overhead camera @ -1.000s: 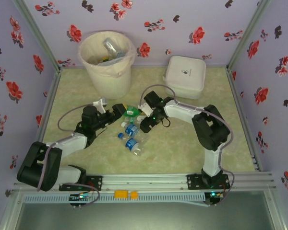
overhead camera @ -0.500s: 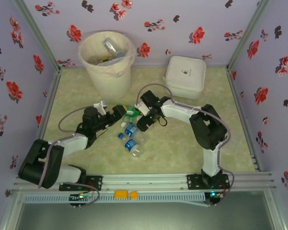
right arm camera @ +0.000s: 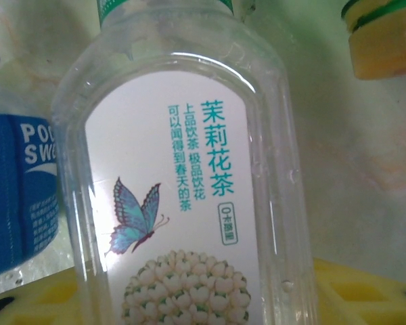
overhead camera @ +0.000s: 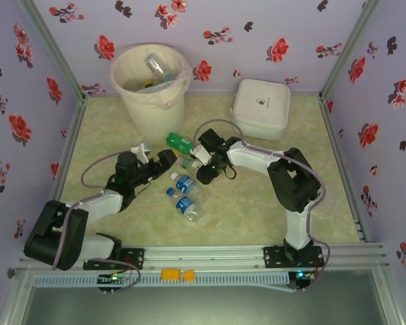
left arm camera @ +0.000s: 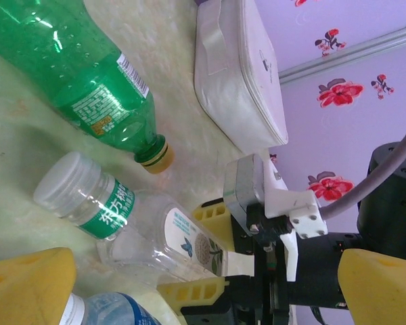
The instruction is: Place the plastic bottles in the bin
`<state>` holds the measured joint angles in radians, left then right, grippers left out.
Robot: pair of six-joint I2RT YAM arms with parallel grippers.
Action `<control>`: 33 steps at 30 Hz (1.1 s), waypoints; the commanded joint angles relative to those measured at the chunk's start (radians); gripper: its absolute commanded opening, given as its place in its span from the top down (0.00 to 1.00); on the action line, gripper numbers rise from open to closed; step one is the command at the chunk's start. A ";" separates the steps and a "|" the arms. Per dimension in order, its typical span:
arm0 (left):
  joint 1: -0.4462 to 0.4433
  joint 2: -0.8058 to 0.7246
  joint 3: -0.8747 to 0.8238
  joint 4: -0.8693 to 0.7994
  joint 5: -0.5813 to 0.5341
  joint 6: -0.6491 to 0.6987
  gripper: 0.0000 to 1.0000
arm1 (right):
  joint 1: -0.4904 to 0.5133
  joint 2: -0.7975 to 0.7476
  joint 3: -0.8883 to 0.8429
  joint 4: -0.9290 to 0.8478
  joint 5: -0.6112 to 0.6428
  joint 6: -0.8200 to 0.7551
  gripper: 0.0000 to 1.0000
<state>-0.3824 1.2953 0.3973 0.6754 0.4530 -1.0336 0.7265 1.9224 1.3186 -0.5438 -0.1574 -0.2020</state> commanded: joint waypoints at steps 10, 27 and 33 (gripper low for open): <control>-0.115 -0.137 0.035 -0.064 -0.219 0.030 0.00 | -0.043 -0.339 -0.209 0.189 -0.104 0.189 0.54; -0.405 0.127 0.231 0.143 -0.453 -0.115 0.00 | -0.039 -0.646 -0.466 0.535 -0.202 0.428 0.56; -0.433 0.177 0.249 0.182 -0.453 -0.142 0.01 | -0.033 -0.651 -0.467 0.538 -0.200 0.407 0.57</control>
<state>-0.8040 1.4578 0.6182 0.7956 0.0254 -1.1519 0.6849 1.2953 0.8562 -0.0608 -0.3347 0.2104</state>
